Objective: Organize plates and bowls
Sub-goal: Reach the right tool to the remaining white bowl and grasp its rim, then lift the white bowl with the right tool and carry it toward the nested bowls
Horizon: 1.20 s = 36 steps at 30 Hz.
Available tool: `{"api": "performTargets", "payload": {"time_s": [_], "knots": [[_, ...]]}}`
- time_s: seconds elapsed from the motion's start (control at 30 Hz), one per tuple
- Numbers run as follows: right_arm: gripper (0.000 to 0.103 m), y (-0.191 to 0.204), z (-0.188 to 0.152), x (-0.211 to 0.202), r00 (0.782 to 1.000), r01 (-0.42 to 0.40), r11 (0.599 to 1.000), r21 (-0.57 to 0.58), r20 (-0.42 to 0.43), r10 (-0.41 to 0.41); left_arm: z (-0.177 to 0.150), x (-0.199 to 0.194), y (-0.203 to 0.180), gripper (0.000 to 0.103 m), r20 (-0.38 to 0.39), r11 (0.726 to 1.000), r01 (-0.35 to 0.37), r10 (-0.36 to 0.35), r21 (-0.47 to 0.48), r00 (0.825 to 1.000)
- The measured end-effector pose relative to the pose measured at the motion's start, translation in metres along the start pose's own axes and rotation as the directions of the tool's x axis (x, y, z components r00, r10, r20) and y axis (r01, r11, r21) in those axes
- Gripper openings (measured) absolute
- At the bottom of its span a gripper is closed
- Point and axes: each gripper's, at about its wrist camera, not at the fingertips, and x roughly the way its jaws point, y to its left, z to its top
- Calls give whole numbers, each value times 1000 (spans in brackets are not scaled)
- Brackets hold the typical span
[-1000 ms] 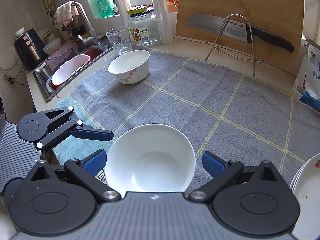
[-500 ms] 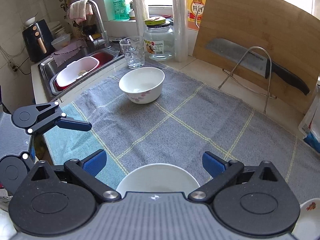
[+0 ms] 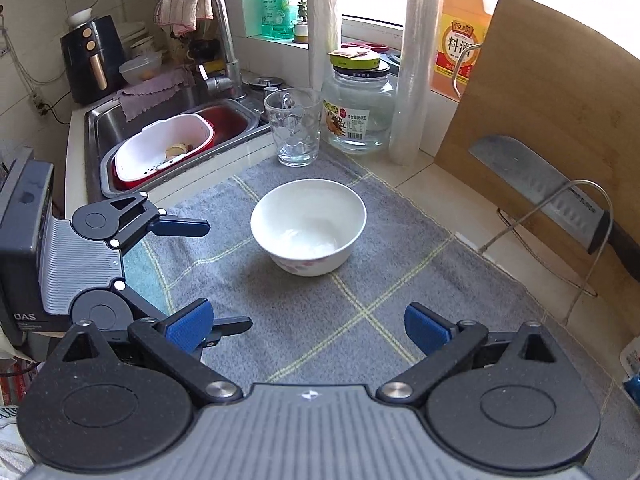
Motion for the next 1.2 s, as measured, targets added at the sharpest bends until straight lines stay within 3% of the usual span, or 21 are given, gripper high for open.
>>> {"api": "performTargets", "payload": {"time_s": [0.23, 0.73, 1.2], "knots": [[103, -7, 34, 44, 999, -31, 999, -12, -36, 31, 6, 32, 17, 98, -2, 1000, -13, 13, -27, 1000], [102, -28, 71, 118, 991, -73, 997, 27, -109, 76, 13, 60, 24, 97, 22, 999, 47, -47, -21, 999], [82, -38, 77, 146, 983, -122, 991, 61, -133, 129, 16, 63, 24, 91, 33, 996, 89, -89, -9, 996]]}}
